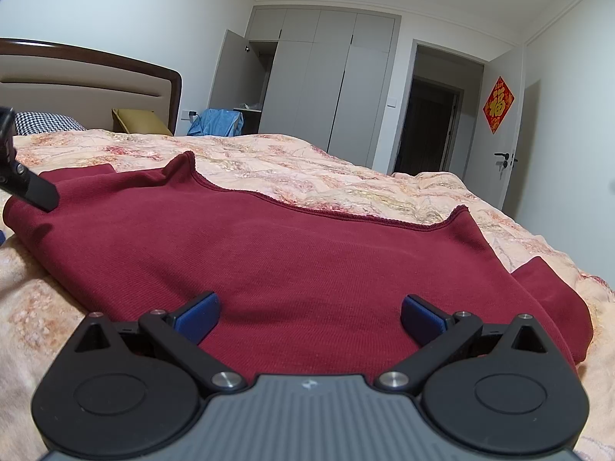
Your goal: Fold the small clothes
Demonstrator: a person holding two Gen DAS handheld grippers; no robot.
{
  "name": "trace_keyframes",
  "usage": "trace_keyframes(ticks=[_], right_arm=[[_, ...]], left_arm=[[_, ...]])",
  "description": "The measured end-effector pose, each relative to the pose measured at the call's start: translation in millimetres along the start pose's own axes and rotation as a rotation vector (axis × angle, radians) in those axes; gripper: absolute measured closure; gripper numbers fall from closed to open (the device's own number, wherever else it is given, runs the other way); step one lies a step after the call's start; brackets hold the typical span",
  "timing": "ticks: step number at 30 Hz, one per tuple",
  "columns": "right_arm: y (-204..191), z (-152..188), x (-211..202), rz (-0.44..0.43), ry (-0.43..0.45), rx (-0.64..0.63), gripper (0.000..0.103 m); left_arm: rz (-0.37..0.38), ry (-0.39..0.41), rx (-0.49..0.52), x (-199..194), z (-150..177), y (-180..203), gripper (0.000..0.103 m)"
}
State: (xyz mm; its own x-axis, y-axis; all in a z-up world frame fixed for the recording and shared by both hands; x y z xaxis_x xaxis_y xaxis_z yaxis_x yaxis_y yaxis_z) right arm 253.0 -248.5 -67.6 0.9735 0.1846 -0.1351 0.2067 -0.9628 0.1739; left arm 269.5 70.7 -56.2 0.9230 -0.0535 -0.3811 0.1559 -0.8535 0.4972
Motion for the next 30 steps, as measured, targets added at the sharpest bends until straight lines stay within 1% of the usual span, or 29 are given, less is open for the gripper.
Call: trace_keyframes(ticks=[3, 9, 10, 11, 12, 14, 15, 16, 18, 19, 21, 22, 23, 24, 26, 27, 29, 30], right_arm=[[0.1, 0.0, -0.2, -0.001, 0.001, 0.001, 0.000], [2.5, 0.2, -2.8, -0.005, 0.005, 0.007, 0.000], [2.5, 0.3, -2.9, -0.005, 0.005, 0.008, 0.000], [2.5, 0.3, -2.8, -0.004, 0.005, 0.007, 0.000], [2.5, 0.2, -2.8, -0.004, 0.005, 0.007, 0.000], [2.4, 0.3, -2.7, -0.004, 0.004, 0.007, 0.000], [2.4, 0.3, -2.7, -0.004, 0.005, 0.007, 0.000], [2.4, 0.3, -2.7, -0.004, 0.005, 0.007, 0.000], [2.4, 0.4, -2.6, -0.005, 0.005, 0.008, 0.000], [2.4, 0.5, -2.5, -0.005, 0.004, 0.008, 0.000], [2.7, 0.6, -2.0, -0.006, 0.004, 0.010, 0.000], [3.1, 0.4, -2.1, -0.007, 0.003, 0.012, 0.000], [3.6, 0.1, -2.1, -0.008, 0.002, 0.014, 0.000], [3.9, 0.0, -1.9, -0.010, 0.001, 0.017, 0.000], [5.0, -0.9, -2.1, -0.015, -0.003, 0.027, 0.000], [5.5, -1.6, -2.0, -0.018, -0.007, 0.033, 0.000], [7.4, -4.1, -1.6, -0.025, -0.015, 0.044, 0.000], [9.0, -5.5, -1.6, -0.033, -0.020, 0.052, 0.000]], left_arm=[[0.009, -0.012, -0.025, 6.8, -0.3, 3.0, 0.001], [0.013, 0.002, -0.106, 18.5, -4.2, -5.7, 0.001], [0.013, 0.009, -0.124, 19.8, -5.7, -8.0, 0.004], [0.005, 0.023, -0.141, 20.2, -7.0, -10.0, 0.011], [-0.008, 0.034, -0.156, 20.7, -8.6, -12.0, 0.017], [-0.035, 0.052, -0.185, 21.9, -11.0, -16.5, 0.040], [-0.046, 0.059, -0.204, 23.4, -12.1, -19.5, 0.045], [-0.048, 0.063, -0.224, 25.7, -13.2, -22.3, 0.048], [-0.034, 0.071, -0.257, 29.4, -14.2, -25.3, 0.047], [-0.035, 0.078, -0.262, 30.9, -15.5, -26.1, 0.047], [-0.045, 0.087, -0.259, 33.8, -17.4, -25.0, 0.051], [-0.056, 0.090, -0.251, 35.2, -18.5, -24.2, 0.062], [-0.066, 0.089, -0.243, 36.6, -18.9, -23.7, 0.068], [-0.069, 0.088, -0.244, 37.9, -19.4, -23.5, 0.069], [-0.062, 0.093, -0.242, 38.3, -20.7, -21.8, 0.080], [-0.054, 0.094, -0.218, 38.2, -22.2, -18.1, 0.081], [-0.036, 0.114, -0.129, 35.3, -27.6, -4.8, 0.084], [-0.014, 0.127, -0.083, 33.5, -31.9, 3.7, 0.084]])
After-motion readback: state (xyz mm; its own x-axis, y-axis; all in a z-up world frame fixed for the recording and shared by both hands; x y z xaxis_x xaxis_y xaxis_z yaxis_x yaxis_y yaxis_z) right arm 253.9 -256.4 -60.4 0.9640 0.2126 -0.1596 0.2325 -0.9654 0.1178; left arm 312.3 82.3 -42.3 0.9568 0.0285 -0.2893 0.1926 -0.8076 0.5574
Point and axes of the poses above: each gripper's, at about its wrist camera, not at the fingertips, and x roughly the way its jaws point, y to its right, z to its underside, the point moved 2 cm from there along x, roughly the way its jaws point, and after that the axes turned 10 degrees about y, right-handed, at the moved point
